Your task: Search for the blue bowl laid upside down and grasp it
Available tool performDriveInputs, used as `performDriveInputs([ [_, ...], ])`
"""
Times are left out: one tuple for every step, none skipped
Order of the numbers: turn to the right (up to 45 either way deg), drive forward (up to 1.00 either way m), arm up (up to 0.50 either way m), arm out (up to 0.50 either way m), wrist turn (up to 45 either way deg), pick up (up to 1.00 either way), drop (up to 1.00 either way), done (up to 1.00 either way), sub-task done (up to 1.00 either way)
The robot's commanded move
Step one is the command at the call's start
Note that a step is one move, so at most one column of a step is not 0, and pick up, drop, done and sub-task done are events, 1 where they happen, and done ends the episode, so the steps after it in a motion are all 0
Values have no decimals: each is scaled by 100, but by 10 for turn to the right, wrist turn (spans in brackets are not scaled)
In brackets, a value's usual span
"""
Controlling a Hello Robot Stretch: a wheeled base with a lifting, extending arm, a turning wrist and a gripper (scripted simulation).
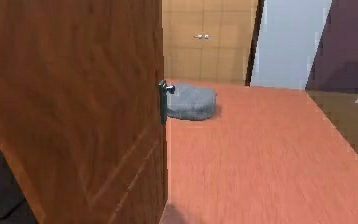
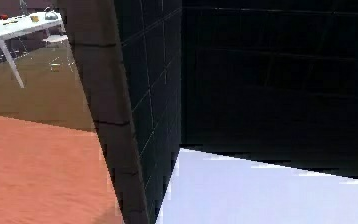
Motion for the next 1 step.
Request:
performDriveInputs([
  [120, 0, 0, 0, 0, 0, 0, 0, 0],
])
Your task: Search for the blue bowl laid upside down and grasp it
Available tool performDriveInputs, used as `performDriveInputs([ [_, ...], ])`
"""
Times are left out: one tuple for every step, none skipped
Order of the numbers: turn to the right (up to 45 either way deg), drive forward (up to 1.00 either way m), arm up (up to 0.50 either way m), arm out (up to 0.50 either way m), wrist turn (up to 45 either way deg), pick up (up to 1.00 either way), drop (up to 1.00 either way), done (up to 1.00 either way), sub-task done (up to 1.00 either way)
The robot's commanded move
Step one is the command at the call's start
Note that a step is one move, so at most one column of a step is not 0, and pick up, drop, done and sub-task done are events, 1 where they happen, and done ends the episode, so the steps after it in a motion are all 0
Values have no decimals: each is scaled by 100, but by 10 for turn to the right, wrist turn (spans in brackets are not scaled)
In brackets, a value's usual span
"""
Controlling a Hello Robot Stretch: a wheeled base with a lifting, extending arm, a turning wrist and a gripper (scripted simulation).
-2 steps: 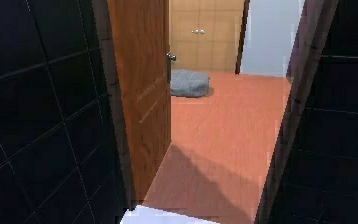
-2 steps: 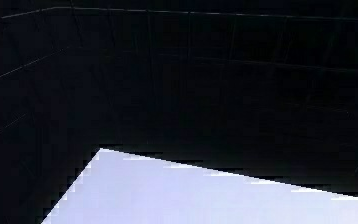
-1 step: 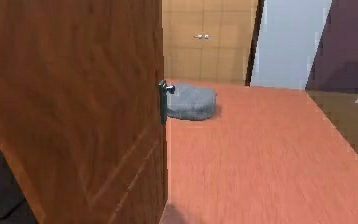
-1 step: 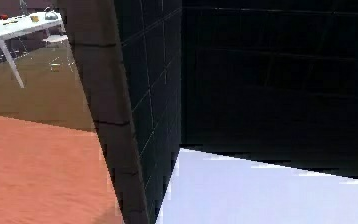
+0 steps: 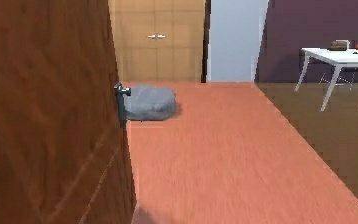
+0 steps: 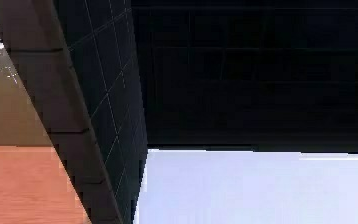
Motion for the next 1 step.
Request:
performDriveInputs([
  [0, 45, 0, 0, 0, 0, 0, 0, 0],
])
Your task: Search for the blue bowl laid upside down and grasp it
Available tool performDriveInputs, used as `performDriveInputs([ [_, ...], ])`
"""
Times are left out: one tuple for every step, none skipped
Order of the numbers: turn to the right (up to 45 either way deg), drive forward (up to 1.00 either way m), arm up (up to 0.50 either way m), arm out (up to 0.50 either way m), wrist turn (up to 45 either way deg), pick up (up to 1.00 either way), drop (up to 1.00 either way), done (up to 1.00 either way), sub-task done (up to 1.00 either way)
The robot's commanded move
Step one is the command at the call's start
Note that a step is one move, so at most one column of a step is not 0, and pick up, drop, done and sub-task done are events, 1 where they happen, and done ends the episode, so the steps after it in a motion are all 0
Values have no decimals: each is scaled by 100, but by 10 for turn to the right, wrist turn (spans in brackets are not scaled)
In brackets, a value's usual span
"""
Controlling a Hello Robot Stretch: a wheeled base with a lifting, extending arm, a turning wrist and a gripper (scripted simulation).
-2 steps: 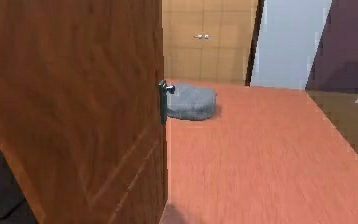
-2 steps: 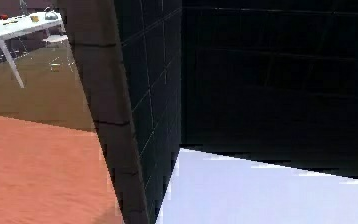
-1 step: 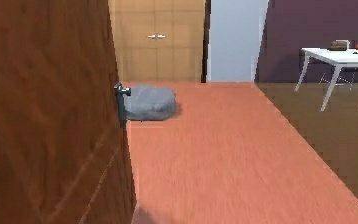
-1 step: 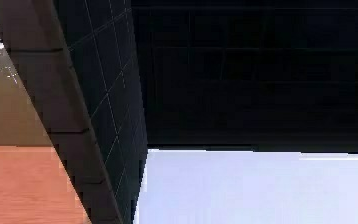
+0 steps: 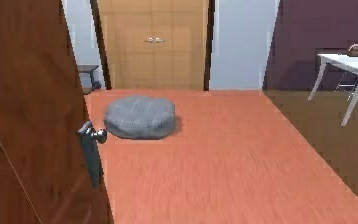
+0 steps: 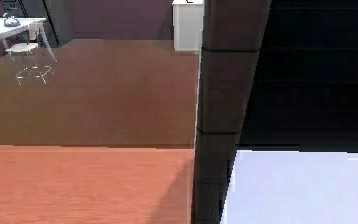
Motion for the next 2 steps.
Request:
performDriveInputs([
  [450, 0, 0, 0, 0, 0, 0, 0, 0],
  [60, 0, 0, 0, 0, 0, 0, 0, 0],
])
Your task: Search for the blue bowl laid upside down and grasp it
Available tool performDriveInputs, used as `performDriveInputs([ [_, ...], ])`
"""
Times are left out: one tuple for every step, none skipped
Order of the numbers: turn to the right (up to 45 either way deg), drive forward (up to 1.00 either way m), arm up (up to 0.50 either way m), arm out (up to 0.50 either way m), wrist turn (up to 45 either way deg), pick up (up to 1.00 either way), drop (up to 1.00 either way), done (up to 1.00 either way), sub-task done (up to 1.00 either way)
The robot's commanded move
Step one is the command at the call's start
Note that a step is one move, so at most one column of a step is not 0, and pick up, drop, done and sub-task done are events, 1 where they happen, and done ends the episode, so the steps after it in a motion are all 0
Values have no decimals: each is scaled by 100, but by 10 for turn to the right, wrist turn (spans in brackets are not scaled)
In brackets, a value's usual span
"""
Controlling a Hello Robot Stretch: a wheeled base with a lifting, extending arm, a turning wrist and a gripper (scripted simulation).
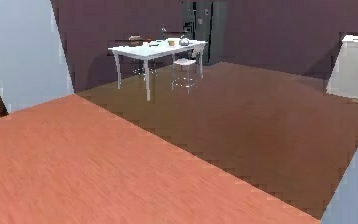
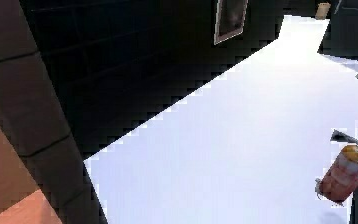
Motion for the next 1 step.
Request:
performDriveInputs([
  [0, 25, 0, 0, 0, 0, 0, 0, 0],
])
